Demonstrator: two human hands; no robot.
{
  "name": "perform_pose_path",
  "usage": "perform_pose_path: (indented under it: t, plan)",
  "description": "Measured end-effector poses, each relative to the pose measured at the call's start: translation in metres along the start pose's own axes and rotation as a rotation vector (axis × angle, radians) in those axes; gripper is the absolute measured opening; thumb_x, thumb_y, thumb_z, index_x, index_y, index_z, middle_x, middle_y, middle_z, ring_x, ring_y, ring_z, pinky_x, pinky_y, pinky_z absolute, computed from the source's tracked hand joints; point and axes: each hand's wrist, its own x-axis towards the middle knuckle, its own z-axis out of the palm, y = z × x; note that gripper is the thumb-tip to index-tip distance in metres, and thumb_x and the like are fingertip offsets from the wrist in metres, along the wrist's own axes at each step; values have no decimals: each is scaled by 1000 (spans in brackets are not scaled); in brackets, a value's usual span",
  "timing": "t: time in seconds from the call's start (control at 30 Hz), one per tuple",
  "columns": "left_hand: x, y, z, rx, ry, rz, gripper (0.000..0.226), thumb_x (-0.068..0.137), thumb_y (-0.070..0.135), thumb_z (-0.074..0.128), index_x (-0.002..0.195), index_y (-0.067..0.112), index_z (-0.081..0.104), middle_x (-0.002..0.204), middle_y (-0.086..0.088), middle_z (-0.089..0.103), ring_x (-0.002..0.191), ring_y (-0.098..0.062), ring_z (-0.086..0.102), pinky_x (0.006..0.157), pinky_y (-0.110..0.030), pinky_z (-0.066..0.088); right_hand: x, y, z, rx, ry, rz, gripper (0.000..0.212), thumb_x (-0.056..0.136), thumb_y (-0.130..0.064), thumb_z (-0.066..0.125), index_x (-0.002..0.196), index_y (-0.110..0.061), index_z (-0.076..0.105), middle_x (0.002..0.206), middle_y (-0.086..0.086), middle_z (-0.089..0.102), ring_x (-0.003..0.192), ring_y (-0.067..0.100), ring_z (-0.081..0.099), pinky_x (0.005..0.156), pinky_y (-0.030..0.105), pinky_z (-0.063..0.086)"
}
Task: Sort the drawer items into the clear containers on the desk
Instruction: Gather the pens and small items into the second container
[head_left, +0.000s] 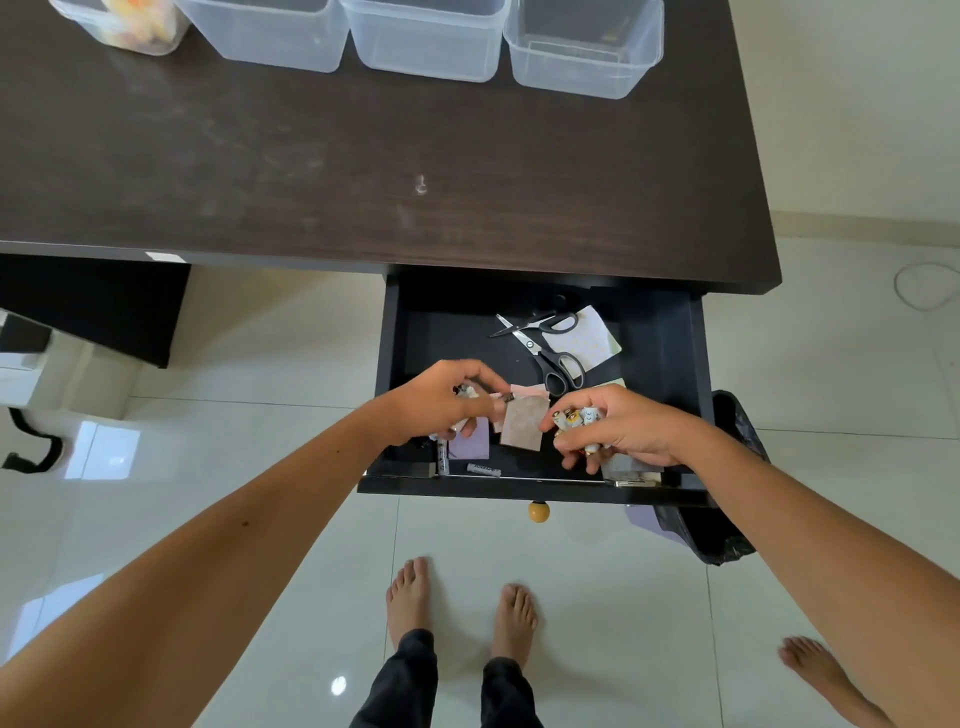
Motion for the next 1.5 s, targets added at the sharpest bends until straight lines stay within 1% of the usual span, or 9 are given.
perform_pose_path:
  t: [0.3,0.4,0.57,0.7,0.8,1.0,1.13,1.27,1.5]
  plan:
    - [-16,12,-26,-623,16,-57,27,103,23,60,128,14,67,84,-2,62,60,-11,49,39,-16,35,29,-13,41,-246,-77,-22,15,86,-5,85,98,-7,76,87,12,77,65,22,71,51,29,57]
    - [-20,15,-30,-572,40,-58,25,101,29,62,120,12,65,83,-2,63,57,-11,50,39,-17,35,39,-14,52,-375,-53,-60,16,88,-6,83,102,-11,79,101,13,81,68,19,75,55,30,59]
    - [-22,21,-35,-443,34,-69,9,101,21,65,100,13,65,87,-6,70,58,-15,58,39,-20,39,47,-22,63,-660,-5,-42,16,88,-17,83,103,-22,81,94,10,78,55,11,71,56,30,61]
    - [-24,21,-35,-429,0,-39,14,102,21,62,110,10,64,87,-7,69,67,-18,67,43,-23,47,52,-28,65,-776,-33,19,26,88,-23,84,113,-26,78,106,6,70,64,24,73,55,28,60]
    - [-24,19,-34,-406,1,-25,24,102,21,61,121,7,65,89,-7,70,74,-20,71,48,-24,51,51,-32,64,-844,-66,30,29,92,-21,80,120,-28,77,111,3,69,62,17,67,58,26,57]
    - [-24,18,-33,-402,19,-26,25,102,19,61,122,5,65,90,-8,68,72,-18,69,49,-24,52,50,-35,62,-1088,-155,36,41,97,-19,70,135,-34,71,140,2,62,90,14,58,68,24,46]
    - [-25,18,-33,-391,8,-34,22,102,19,61,120,7,66,88,-7,69,73,-19,70,50,-25,53,50,-34,58,-1056,-163,68,42,99,-19,69,139,-30,67,133,2,62,81,15,63,60,21,44]
    - [-25,17,-31,-344,-19,-43,14,101,22,65,109,10,66,85,-6,70,77,-20,72,51,-26,53,48,-31,53,-891,-177,77,16,96,-24,77,109,-32,70,119,2,66,56,6,65,56,20,51]
    - [-22,19,-19,-80,-42,-103,20,97,30,69,91,11,67,71,-4,67,57,-13,65,48,-24,50,39,-20,43,-580,-115,11,22,94,-12,78,115,-19,78,114,12,74,88,30,78,65,27,63]
